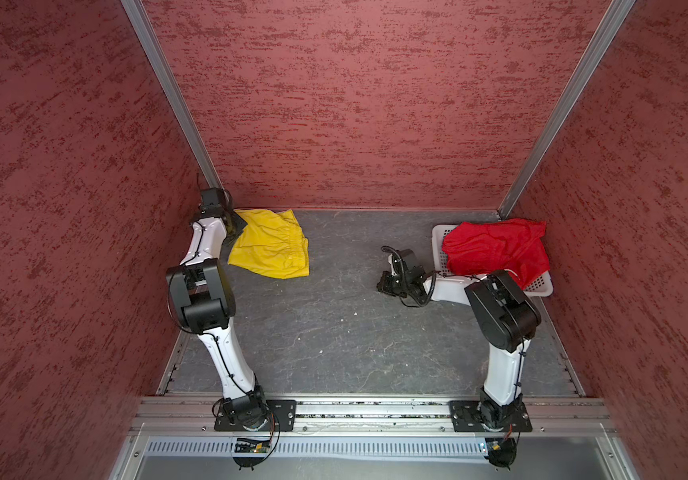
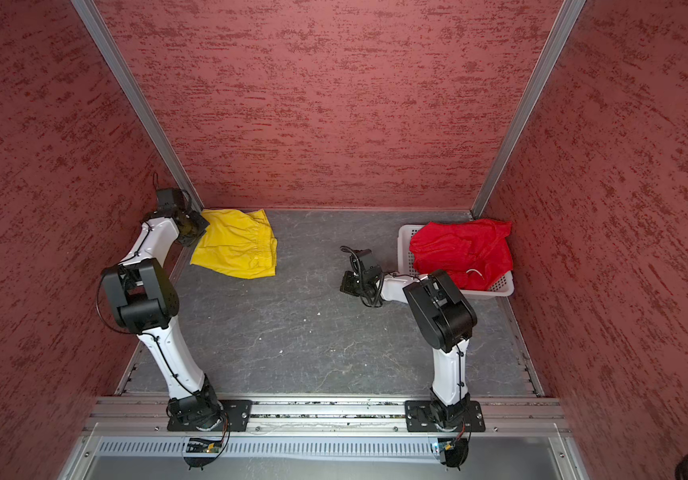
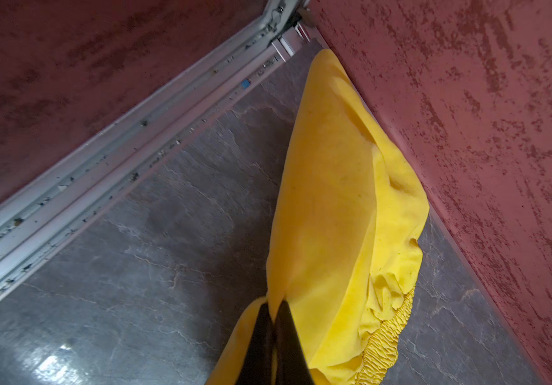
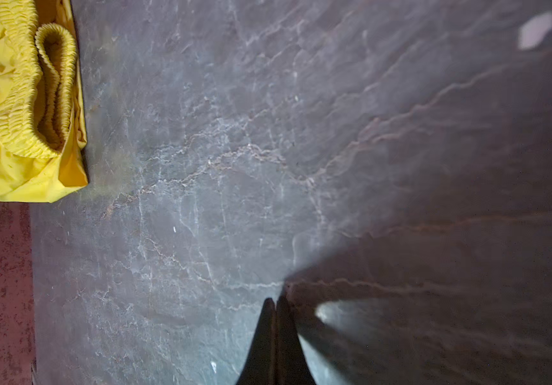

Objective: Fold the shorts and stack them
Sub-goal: 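Grasp the red shorts in the white basket with the right gripper while the left releases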

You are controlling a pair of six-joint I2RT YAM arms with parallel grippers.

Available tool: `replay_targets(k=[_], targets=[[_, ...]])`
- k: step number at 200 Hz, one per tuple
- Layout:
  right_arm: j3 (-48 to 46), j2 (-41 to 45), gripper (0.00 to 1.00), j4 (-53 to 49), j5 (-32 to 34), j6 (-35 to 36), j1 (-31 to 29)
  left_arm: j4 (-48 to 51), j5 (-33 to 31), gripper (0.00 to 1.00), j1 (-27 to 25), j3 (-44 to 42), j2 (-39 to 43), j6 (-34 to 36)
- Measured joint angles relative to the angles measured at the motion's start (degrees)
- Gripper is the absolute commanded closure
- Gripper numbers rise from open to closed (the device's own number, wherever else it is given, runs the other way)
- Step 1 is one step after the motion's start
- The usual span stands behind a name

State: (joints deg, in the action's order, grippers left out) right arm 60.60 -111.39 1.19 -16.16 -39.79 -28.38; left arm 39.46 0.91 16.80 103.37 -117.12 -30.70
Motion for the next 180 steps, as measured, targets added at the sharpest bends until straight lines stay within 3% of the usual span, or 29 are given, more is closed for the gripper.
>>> replay_targets(k=[6, 16, 54, 104, 132, 159, 169, 180], targets=[[0.0, 0.0, 0.97, 0.0, -0.09, 0.0, 0.04, 0.46, -0.42, 0.3, 0.31, 0.42, 0.0, -0.04], [0.0, 0.0, 0.97, 0.0, -0.13, 0.0, 0.07, 1.16, -1.11, 0.27, 0.79, 0.92, 0.0, -0.11], [-0.31, 0.76, 0.97, -0.61, -0.04, 0.28, 0.13, 2.1, -2.97, 0.31, 2.05, -0.79, 2.69, -0.94], [-1.33, 12.44, 0.88, -6.97, 4.5, 3.72, 0.42, 1.99, -3.02, 0.34, -0.55, -7.72, 17.44, -2.03], [-0.94, 22.43, 0.61, -12.02, 9.97, 6.23, 2.51, 0.57, -5.01, 0.33, -9.92, -11.19, 25.03, -1.31], [0.66, 29.99, 0.23, -18.03, 17.57, 9.03, 7.43, -1.09, -5.46, 0.32, -21.55, -15.5, 28.57, 0.79], [0.87, 32.2, 0.04, -20.0, 20.76, 9.92, 9.77, -1.36, -5.31, 0.31, -25.16, -17.0, 28.98, 1.84], [0.87, 34.23, 0.01, -21.99, 23.52, 10.6, 12.83, -1.42, -5.51, 0.3, -28.63, -18.16, 29.05, 3.17]])
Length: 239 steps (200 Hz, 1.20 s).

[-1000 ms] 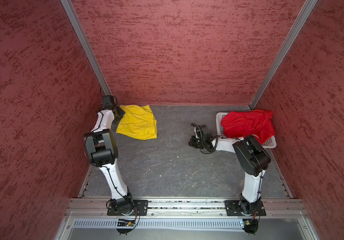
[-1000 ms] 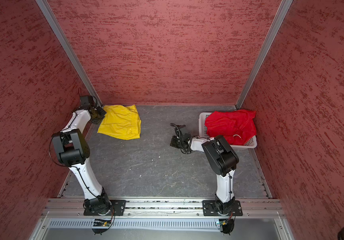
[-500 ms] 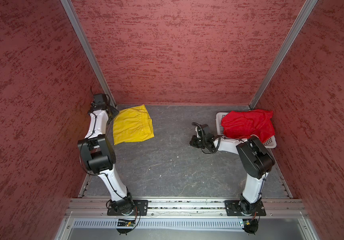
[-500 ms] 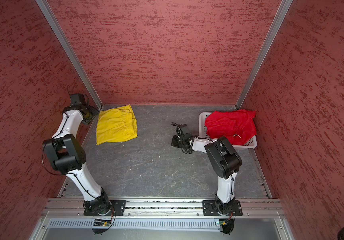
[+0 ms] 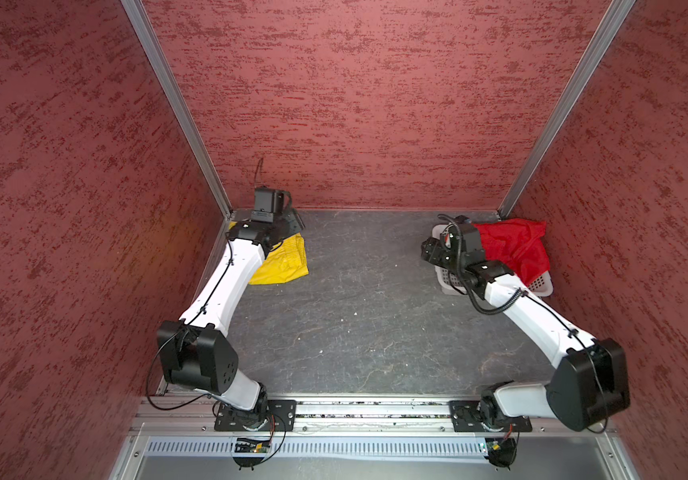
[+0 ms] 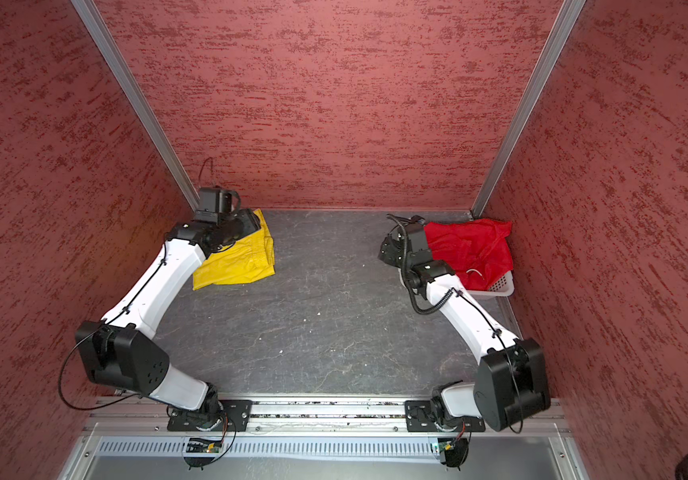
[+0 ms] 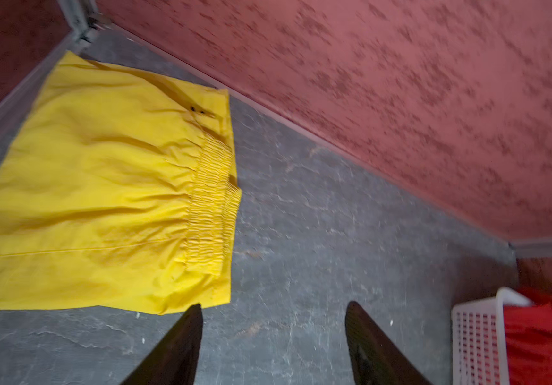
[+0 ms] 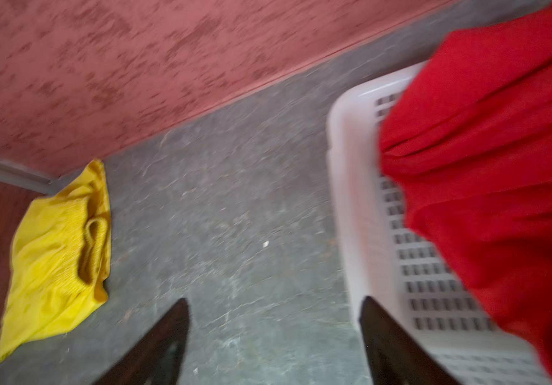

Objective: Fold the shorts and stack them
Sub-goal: 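Grasp the red shorts in the white basket with the right gripper while the left releases, then lift the red shorts out of the basket and drop them mid-table with the right gripper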

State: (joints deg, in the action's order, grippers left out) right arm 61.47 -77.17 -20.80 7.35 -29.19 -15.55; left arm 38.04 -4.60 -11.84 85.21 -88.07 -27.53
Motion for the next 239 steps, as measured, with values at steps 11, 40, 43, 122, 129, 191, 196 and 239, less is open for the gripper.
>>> replay_targets(k=[11, 40, 43, 122, 129, 191, 196, 239], targets=[[0.04, 1.36, 0.01, -1.99, 1.97, 0.68, 3.93, 0.04, 0.0, 0.29, -3.26, -0.96, 0.0, 1.33], [0.13, 0.87, 0.01, -6.21, 3.3, 1.2, 15.32, 0.39, 0.76, 0.29, -9.53, -1.77, -0.04, 3.91], [0.09, 0.55, 0.01, -6.58, 3.21, 1.2, 16.55, 0.39, 1.03, 0.29, -9.94, -1.88, -0.07, 4.09], [-4.33, -13.79, 0.3, -2.4, -5.81, 0.74, 25.35, 0.61, 4.37, 0.3, -10.67, -3.26, -4.42, 5.42], [-4.7, -14.93, 0.45, -1.62, -7.15, 0.17, 25.55, 0.61, 4.74, 0.32, -10.67, -3.23, -4.83, 5.4], [-3.87, -10.56, 1.0, -2.75, -12.22, -1.42, 26.43, 1.38, 6.29, 0.56, -10.67, -0.72, -5.73, 5.99], [-2.82, -8.98, 1.0, -3.41, -12.13, -1.42, 26.43, 1.38, 6.32, 0.56, -10.67, -0.72, -5.73, 5.92], [11.5, 3.45, 1.0, -6.75, -11.65, -0.66, 25.59, 1.44, 7.23, 0.56, -10.67, -0.74, -5.68, 5.18]])
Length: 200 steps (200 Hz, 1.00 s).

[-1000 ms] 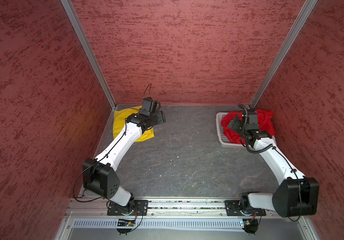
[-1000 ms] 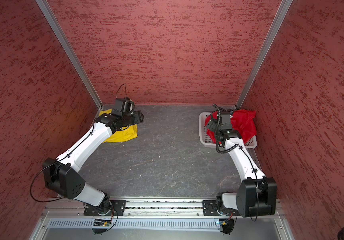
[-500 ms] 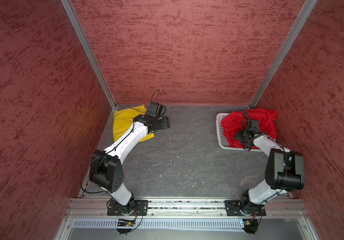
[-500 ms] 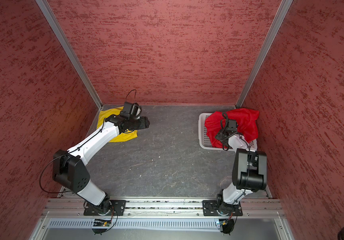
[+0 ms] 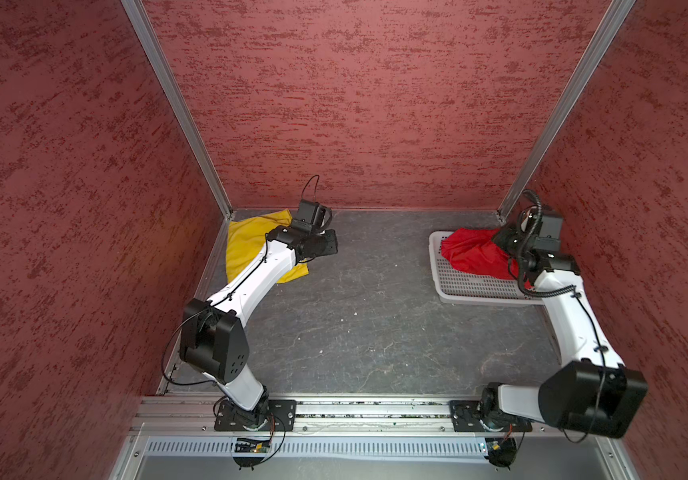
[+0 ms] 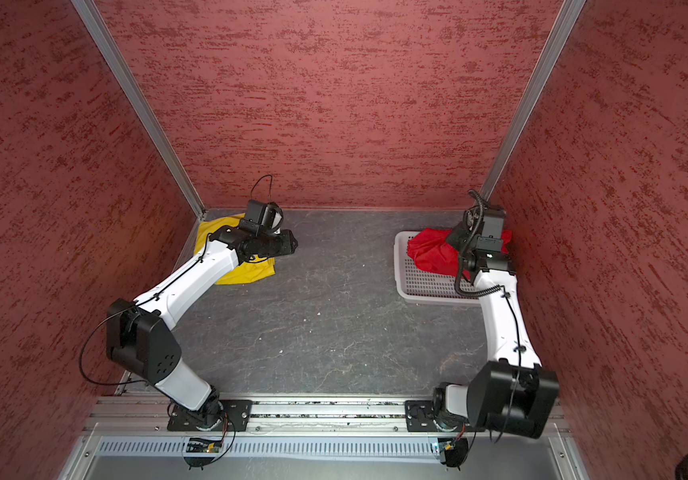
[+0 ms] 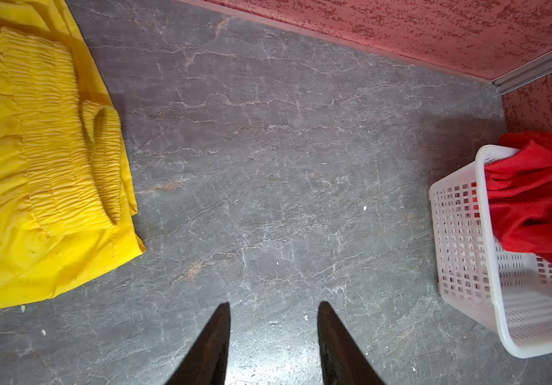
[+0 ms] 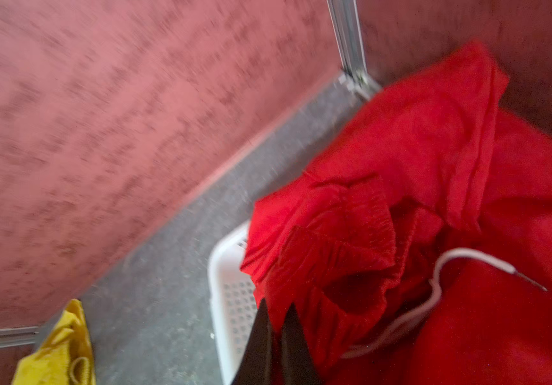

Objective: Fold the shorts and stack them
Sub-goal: 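Lift the red shorts out of the basket and drop them mid-table with the right gripper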

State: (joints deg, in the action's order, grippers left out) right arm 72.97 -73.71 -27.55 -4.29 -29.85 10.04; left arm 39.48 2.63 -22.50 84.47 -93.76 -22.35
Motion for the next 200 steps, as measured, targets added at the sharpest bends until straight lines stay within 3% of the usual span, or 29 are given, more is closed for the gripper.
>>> replay_targets(k=[42, 96, 148, 200], targets=[[12.72, 3.08, 1.0, -1.44, -3.13, 1.07, -5.7, 0.83, 0.15, 0.56, 0.0, 0.39, 0.11, -0.68], [25.97, 0.46, 1.0, -1.44, -9.55, 5.79, -24.63, 1.68, -0.17, 0.55, 0.26, 0.79, 3.93, -1.25], [26.95, -4.22, 1.0, -1.09, -10.99, 9.75, -39.19, 1.95, -0.11, 0.49, 2.82, 0.66, 7.65, -2.16], [15.13, -11.65, 1.0, 0.5, -9.14, 9.79, -44.22, 1.38, 2.23, 0.53, 8.09, -3.28, 11.32, -4.42]])
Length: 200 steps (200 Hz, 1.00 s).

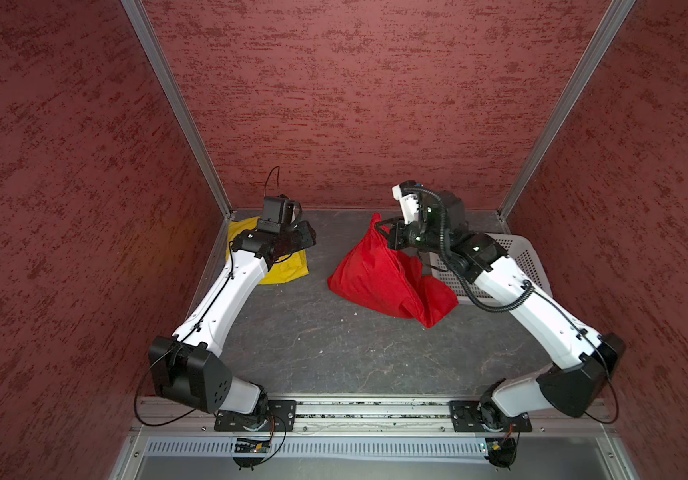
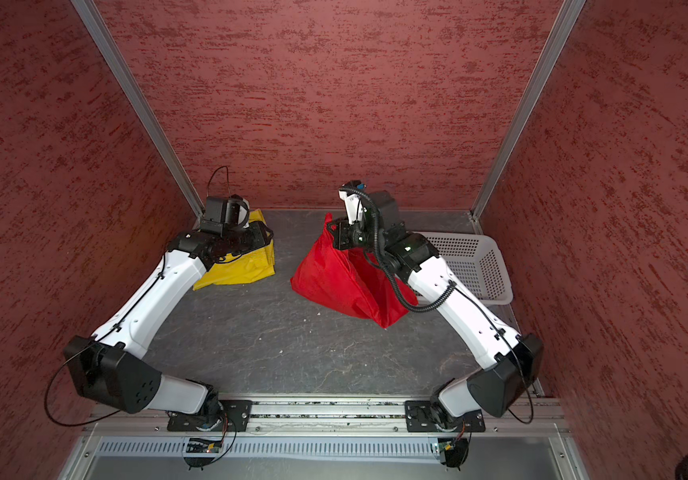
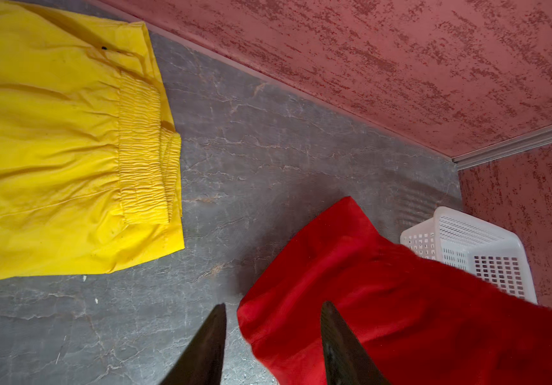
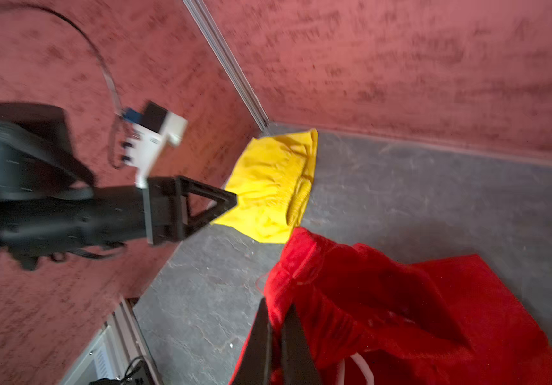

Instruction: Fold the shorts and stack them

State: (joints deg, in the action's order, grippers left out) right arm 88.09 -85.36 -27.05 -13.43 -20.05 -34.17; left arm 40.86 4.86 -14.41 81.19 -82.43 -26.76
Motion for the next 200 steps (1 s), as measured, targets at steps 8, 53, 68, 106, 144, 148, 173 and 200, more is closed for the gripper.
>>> replay_targets(k=[8, 53, 68, 106, 144, 148, 173, 200], targets=[[-1.66, -1.36, 1.0, 0.22, 0.81, -0.37, -0.52, 0.0, 0.35, 0.53, 0.37, -0.81, 0.31, -0.04], [-5.38, -11.32, 0.45, 4.26, 2.38, -3.08, -6.8, -0.28, 2.67, 0.47, 1.88, -3.96, 0.48, -0.37], [-5.35, -15.54, 0.42, 6.23, 1.18, -3.41, -10.45, -0.44, 3.37, 0.46, 2.69, -4.72, 0.48, -0.42], [-8.74, -20.41, 0.36, 8.33, -0.46, -3.69, -14.51, -0.35, 4.33, 0.44, 3.76, -6.19, 0.48, 0.46], [-15.1, -13.92, 0.3, 8.57, 4.39, -2.93, -12.02, 0.79, 4.72, 0.36, 3.8, -8.24, 0.46, 2.14], [-15.91, -12.7, 0.3, 8.63, 4.96, -2.93, -11.56, 0.87, 4.79, 0.34, 3.8, -8.63, 0.42, 2.27], [-19.89, -5.9, 0.3, 7.85, 9.64, -3.67, -8.35, 1.2, 5.66, 0.27, 3.19, -11.28, -0.94, 2.25], [-24.85, 0.17, 0.29, 4.94, 16.59, -5.86, -3.63, 1.07, 5.31, 0.24, -0.76, -11.98, -5.18, 2.03]])
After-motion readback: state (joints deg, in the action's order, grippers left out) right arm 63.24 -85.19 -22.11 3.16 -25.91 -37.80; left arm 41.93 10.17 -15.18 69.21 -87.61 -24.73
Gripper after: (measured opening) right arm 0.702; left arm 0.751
